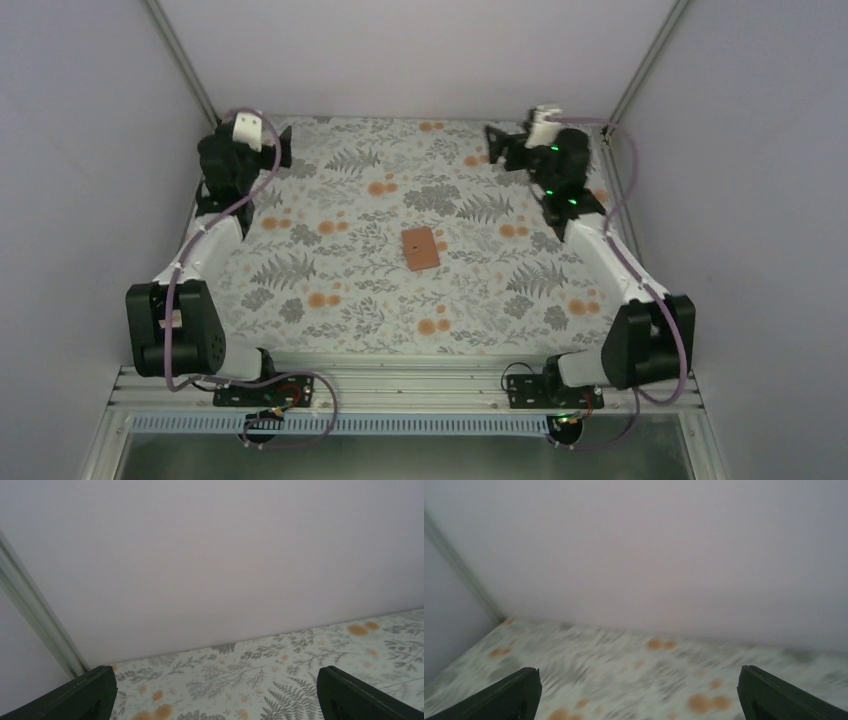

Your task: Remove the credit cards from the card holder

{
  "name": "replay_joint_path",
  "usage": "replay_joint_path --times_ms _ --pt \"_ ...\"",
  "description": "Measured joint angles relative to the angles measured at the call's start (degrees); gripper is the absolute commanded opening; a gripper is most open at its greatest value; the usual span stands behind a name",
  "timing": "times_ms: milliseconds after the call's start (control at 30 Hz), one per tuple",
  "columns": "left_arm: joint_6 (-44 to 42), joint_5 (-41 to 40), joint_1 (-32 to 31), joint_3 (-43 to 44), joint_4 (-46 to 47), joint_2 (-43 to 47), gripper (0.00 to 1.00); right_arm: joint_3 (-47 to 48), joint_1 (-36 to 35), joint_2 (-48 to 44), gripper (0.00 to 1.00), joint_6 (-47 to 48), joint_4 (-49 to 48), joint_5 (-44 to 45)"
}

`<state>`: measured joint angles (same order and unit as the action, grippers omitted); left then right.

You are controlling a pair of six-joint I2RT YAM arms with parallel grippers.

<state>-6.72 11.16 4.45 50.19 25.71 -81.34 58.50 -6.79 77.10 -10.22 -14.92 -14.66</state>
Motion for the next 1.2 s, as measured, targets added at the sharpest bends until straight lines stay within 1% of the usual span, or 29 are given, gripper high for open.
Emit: replay_joint_path --times_ms 100,200,333,467,600,700,967,1067,1200 --pt "-0.4 1.1 -0.1 9.2 -12.3 0.6 1.00 6.0 -9.3 5.7 0.99 -1.5 11.0 3.2" --pt "-1.5 1.6 -0.1 14.8 -22.7 1.6 1.00 8.3 -18.5 12.7 0.99 -3.0 22.2 7.8" --pt "-2.4 2.9 -0.1 15.7 -32.0 4.1 1.00 10.3 -28.1 21.1 0.99 -4.4 34.9 13.5" --pt "-3.5 5.3 -0.1 15.6 -37.9 4.7 1.00 12.9 -34.1 28.2 0.99 -4.8 42.2 14.8" --pt "-4.1 6.8 -0.1 14.1 -39.9 4.7 1.00 15.2 -36.7 32.7 0.99 -4.8 46.7 14.9" --pt "-4.3 7.5 -0.1 13.4 -40.8 4.7 1.00 17.9 -37.5 35.3 0.99 -5.2 49.6 17.4" --pt "-4.3 9.9 -0.1 13.3 -40.9 4.7 1.00 18.9 -37.7 35.9 0.99 -6.2 55.9 22.7" --pt "-4.4 10.4 -0.1 13.3 -40.9 4.7 1.00 18.6 -37.6 35.9 0.99 -5.6 56.4 22.0" --pt "-4.7 10.8 -0.1 13.3 -40.9 4.7 1.00 17.2 -37.1 35.9 0.98 -3.8 55.5 18.2"
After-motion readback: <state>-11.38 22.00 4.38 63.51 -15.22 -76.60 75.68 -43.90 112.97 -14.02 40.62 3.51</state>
